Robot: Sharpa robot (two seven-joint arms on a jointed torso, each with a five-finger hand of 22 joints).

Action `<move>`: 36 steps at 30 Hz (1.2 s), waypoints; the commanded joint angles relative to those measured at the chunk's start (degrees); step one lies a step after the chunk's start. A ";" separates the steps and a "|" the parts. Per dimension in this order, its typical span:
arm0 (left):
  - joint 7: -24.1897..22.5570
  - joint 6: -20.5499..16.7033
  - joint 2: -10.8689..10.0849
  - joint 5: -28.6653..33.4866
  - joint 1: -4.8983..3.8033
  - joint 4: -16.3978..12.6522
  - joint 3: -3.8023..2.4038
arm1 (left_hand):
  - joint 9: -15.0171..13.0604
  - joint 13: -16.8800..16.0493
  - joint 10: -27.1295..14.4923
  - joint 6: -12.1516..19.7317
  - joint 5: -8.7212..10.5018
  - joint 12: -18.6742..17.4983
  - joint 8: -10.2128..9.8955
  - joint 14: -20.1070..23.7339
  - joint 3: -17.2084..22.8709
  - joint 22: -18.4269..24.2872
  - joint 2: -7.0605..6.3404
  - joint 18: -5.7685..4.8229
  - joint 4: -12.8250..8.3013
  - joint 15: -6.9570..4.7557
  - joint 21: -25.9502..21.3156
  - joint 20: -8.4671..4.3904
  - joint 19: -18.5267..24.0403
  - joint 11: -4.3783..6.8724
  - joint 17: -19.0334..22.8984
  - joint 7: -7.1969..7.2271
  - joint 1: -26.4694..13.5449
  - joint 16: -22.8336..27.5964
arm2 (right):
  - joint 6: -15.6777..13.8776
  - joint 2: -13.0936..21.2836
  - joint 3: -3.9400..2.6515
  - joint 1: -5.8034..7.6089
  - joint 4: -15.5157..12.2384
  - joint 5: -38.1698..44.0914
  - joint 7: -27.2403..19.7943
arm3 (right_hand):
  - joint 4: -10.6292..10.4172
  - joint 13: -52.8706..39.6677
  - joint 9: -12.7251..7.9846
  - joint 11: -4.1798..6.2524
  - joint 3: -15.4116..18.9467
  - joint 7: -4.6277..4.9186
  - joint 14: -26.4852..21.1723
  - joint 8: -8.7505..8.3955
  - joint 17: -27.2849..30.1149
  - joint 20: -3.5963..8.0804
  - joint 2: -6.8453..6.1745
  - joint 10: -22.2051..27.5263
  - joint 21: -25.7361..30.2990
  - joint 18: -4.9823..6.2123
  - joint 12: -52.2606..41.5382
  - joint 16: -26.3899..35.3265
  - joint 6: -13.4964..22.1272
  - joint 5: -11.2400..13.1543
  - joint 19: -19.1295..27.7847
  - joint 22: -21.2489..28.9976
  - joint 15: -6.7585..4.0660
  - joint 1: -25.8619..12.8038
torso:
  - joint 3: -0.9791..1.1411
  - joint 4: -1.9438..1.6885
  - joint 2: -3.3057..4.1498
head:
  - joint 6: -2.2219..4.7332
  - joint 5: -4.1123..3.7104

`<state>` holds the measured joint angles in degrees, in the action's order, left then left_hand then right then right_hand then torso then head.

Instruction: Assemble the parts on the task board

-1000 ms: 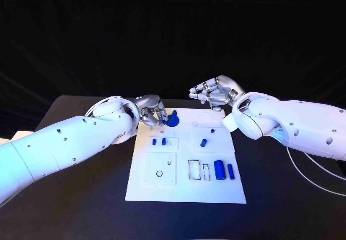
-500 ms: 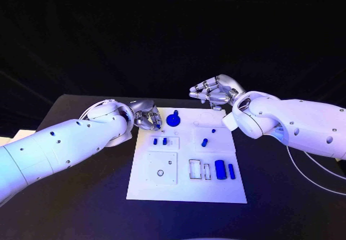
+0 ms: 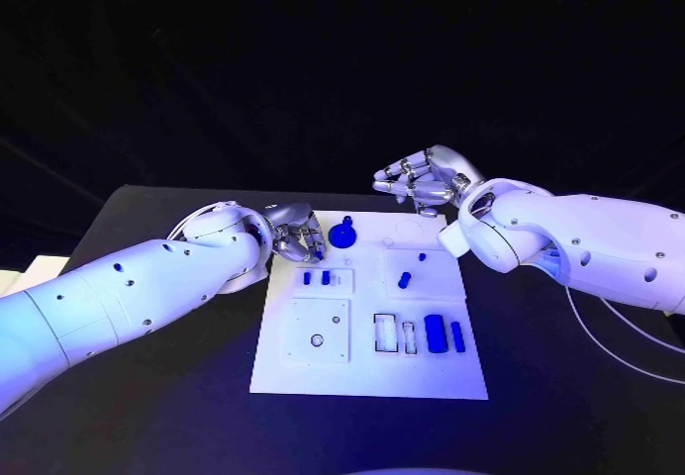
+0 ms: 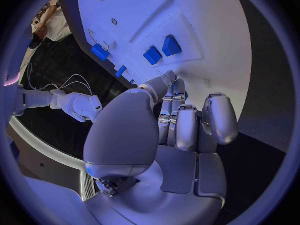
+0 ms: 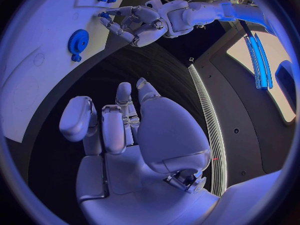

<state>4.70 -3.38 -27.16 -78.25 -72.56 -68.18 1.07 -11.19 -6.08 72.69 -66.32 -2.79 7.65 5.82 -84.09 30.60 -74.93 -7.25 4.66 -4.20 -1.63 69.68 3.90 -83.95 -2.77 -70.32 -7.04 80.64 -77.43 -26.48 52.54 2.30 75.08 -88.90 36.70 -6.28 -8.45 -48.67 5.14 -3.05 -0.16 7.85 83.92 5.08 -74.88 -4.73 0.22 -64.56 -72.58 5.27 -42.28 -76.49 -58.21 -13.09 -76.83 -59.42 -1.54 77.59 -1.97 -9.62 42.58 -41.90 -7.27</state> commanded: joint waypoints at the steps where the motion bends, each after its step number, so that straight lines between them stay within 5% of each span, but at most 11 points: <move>1: -0.09 -0.18 0.25 -1.13 0.03 0.03 0.01 | -0.04 -0.09 0.23 -0.19 -0.04 -0.14 0.11 -1.88 0.03 -0.89 0.02 -0.53 -0.39 0.01 0.02 -0.01 -1.17 -0.35 0.06 -0.40 -0.81 -0.11 | 0.33 -0.07 -0.01 -0.04 -0.07 0.41 -0.50 | 0.26 0.01 -0.07 0.02 0.19 0.20 1.89 -0.28 -0.07 0.11 0.42 0.33 0.29 0.77 0.07 0.20 0.12 -0.31 0.31 0.08 0.22 0.29 | 0.02 0.01 -0.06 | -0.03 -0.03; 36: 1.67 2.38 2.18 -3.12 0.06 2.67 0.44 | 0.02 -0.20 0.41 -0.41 -0.04 -0.25 0.07 -1.81 -0.01 -0.72 0.09 -0.44 -0.38 -0.03 -0.32 0.02 -1.04 -0.24 0.27 -0.21 -1.16 -0.04 | 0.52 -0.06 -0.01 -0.05 -0.20 0.41 -0.51 | 0.26 0.01 -0.07 0.02 0.19 0.20 1.89 -0.28 -0.07 0.11 0.42 0.33 0.29 0.77 0.07 0.20 0.12 -0.31 0.31 0.08 0.22 0.29 | -0.02 0.02 -0.06 | -0.44 -0.04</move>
<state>5.57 -2.32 -25.01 -80.74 -72.61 -65.75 1.39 -11.09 -6.27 72.90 -66.52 -2.62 7.65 5.73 -84.09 30.59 -74.91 -7.26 4.83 -4.20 -1.63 69.68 3.90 -83.95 -2.96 -70.01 -7.24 80.17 -77.43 -26.45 52.50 2.28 75.07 -88.99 36.71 -6.29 -8.45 -48.67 5.14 -3.05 -0.16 7.85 83.92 5.08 -74.88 -4.73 0.22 -64.56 -72.58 5.27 -42.28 -76.49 -58.21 -13.09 -76.83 -59.42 -1.54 77.59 -2.02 -9.60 42.53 -42.34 -7.30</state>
